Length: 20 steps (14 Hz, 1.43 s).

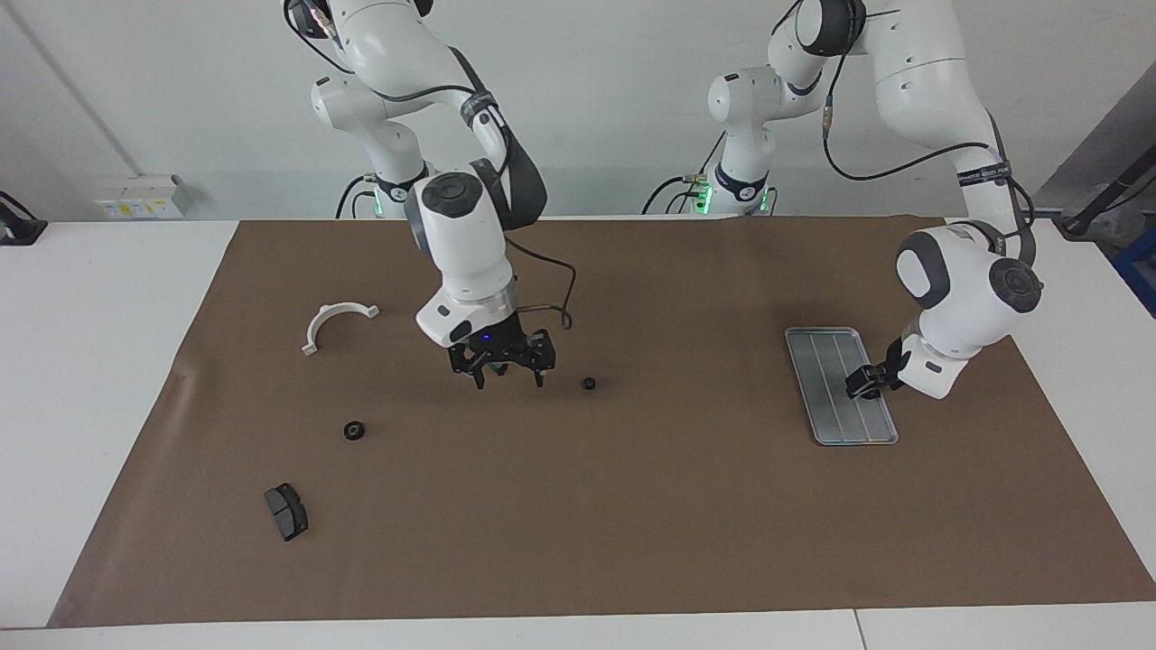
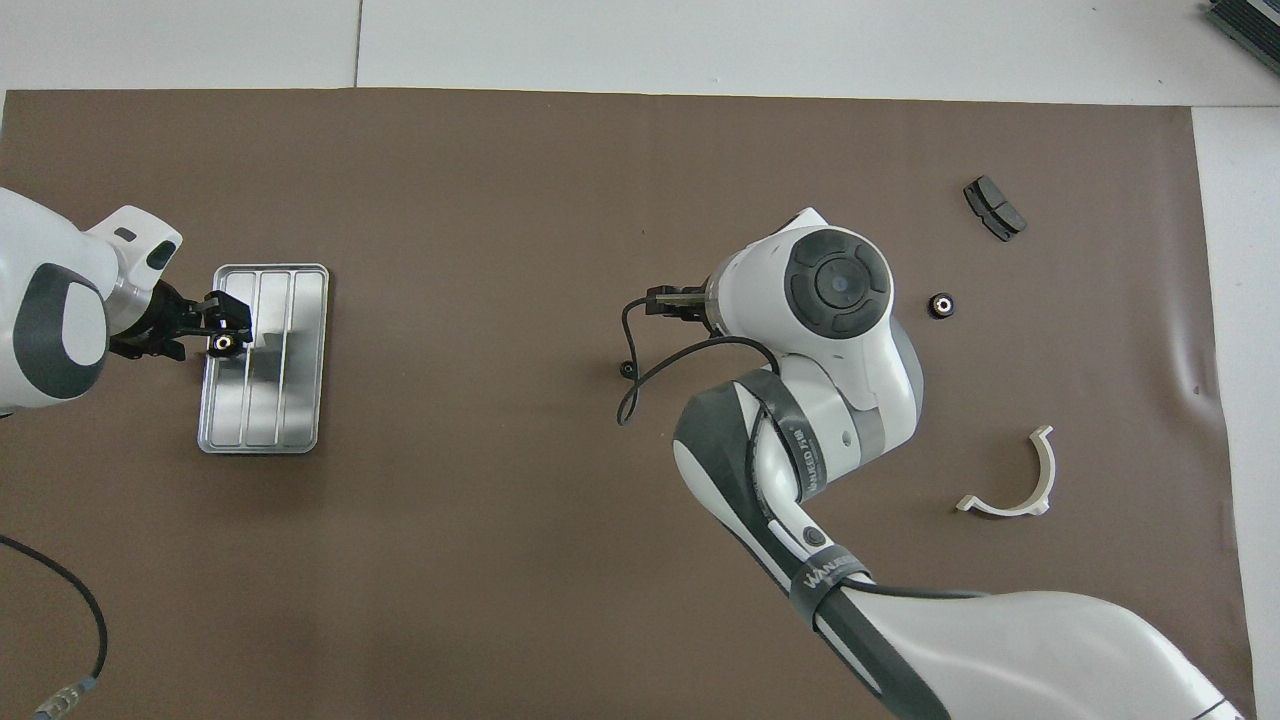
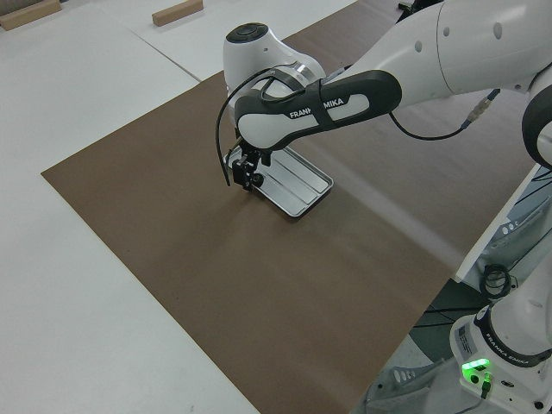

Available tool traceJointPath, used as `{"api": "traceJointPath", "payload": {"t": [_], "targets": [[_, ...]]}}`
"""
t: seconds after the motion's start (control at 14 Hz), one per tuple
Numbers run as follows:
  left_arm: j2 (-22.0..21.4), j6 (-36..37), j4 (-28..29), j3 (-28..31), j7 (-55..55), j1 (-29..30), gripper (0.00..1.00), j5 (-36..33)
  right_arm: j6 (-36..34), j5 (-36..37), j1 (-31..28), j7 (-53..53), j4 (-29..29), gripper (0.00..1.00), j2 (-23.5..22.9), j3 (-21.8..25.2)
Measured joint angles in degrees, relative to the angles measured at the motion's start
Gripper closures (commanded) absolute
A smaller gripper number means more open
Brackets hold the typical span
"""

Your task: Place bearing gear from tray to pile

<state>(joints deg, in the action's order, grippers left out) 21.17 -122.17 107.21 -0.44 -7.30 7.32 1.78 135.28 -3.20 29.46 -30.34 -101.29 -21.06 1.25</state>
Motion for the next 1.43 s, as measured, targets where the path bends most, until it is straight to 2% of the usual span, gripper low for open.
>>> {"api": "traceJointPath", "payload": {"t": [0.29,0.57,0.64,0.93,1.0,1.28,1.35,1.43], "targets": [[-0.85,-0.62,0.90,-0.28,-13.00,-0.10,0.10,-0.01,4.63,0.06,5.88,-4.46,-0.05,0.00,-4.73,0.02],[-0.94,-4.34,1.36,-0.51,-23.62,-0.19,0.10,-0.01,5.32,1.58,7.53,-4.50,-0.28,0.00,-6.99,0.06],[-0.94,-5.43,1.52,-0.52,-26.69,-0.20,0.10,-0.01,5.67,2.54,7.55,-4.50,-0.51,0.03,-7.25,0.06],[-0.94,-7.12,1.91,-0.53,-37.60,-0.21,0.10,-0.01,6.90,4.53,7.72,-4.50,-0.90,0.34,-8.61,0.08],[-0.94,-7.44,2.13,-0.53,-39.58,-0.21,0.10,-0.01,6.90,4.80,7.71,-4.50,-0.89,0.38,-8.57,0.17],[-0.96,-10.04,4.77,-0.56,-45.23,-0.39,0.11,-0.03,6.90,5.00,7.72,-4.50,-0.88,0.39,-8.50,0.31],[-1.09,-10.34,4.98,-0.56,-46.49,-0.45,0.15,-0.20,6.90,5.01,7.72,-4.50,-0.88,0.39,-8.50,0.31],[-1.18,-10.38,5.06,-0.56,-47.45,-0.54,0.22,-0.23,6.89,5.01,7.72,-4.50,-0.88,0.46,-8.50,0.31]]}}
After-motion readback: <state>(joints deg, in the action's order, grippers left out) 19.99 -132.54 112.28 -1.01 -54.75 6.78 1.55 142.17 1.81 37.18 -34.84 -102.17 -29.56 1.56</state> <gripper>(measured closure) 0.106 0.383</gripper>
